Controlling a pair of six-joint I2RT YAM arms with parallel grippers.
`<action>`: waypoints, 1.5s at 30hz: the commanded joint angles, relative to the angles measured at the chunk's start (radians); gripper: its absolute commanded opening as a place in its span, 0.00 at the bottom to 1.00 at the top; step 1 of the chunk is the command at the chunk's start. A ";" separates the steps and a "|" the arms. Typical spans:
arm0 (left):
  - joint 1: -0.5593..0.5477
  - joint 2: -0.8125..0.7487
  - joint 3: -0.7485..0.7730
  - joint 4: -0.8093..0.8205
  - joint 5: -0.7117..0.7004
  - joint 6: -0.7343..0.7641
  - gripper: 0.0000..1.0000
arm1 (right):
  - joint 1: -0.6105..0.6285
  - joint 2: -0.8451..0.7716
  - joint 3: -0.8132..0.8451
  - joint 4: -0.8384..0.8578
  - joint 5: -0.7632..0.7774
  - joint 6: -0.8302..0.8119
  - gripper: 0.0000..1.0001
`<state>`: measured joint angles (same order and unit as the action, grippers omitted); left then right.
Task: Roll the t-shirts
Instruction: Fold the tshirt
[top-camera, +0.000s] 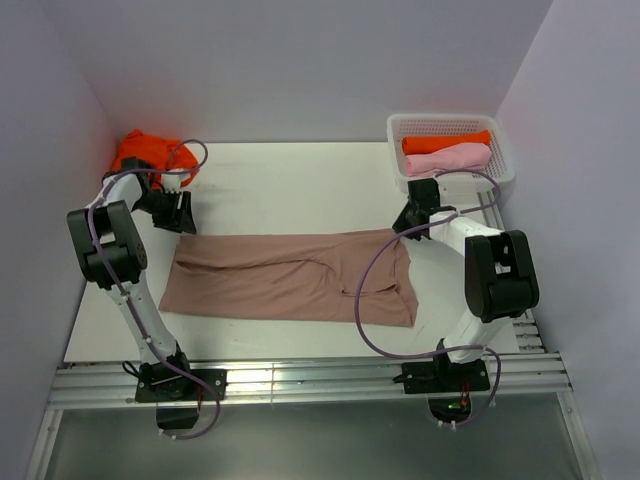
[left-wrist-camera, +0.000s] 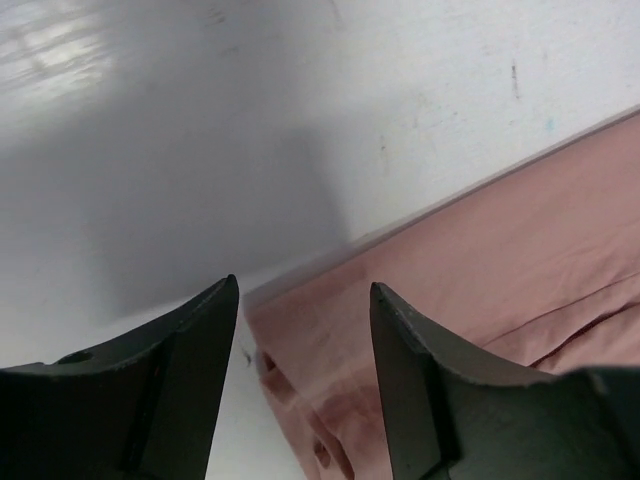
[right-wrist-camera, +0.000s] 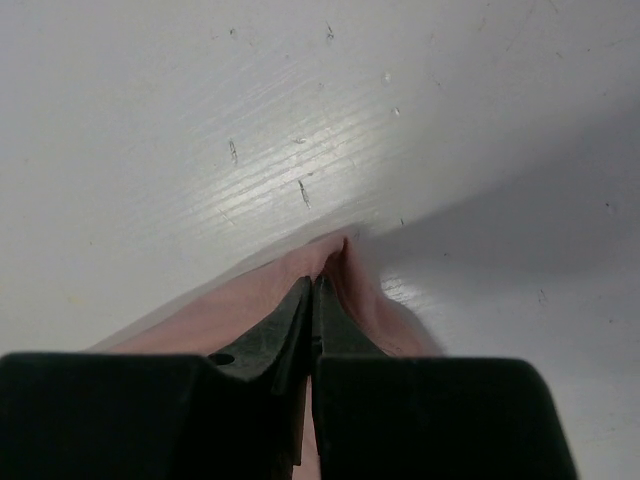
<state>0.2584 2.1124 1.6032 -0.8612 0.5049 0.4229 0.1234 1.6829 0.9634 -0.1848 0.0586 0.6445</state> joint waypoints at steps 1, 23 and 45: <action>0.019 -0.103 -0.015 0.064 -0.051 -0.041 0.62 | -0.011 -0.048 -0.014 0.038 -0.002 -0.014 0.05; 0.071 -0.020 -0.008 -0.197 0.127 0.066 0.58 | -0.011 -0.032 -0.017 0.051 -0.011 -0.020 0.05; 0.039 0.095 0.211 -0.167 0.188 -0.015 0.00 | -0.010 0.001 0.060 0.008 0.029 -0.040 0.00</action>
<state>0.3077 2.1887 1.7561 -1.0519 0.6453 0.4244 0.1234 1.6840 0.9745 -0.1745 0.0502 0.6254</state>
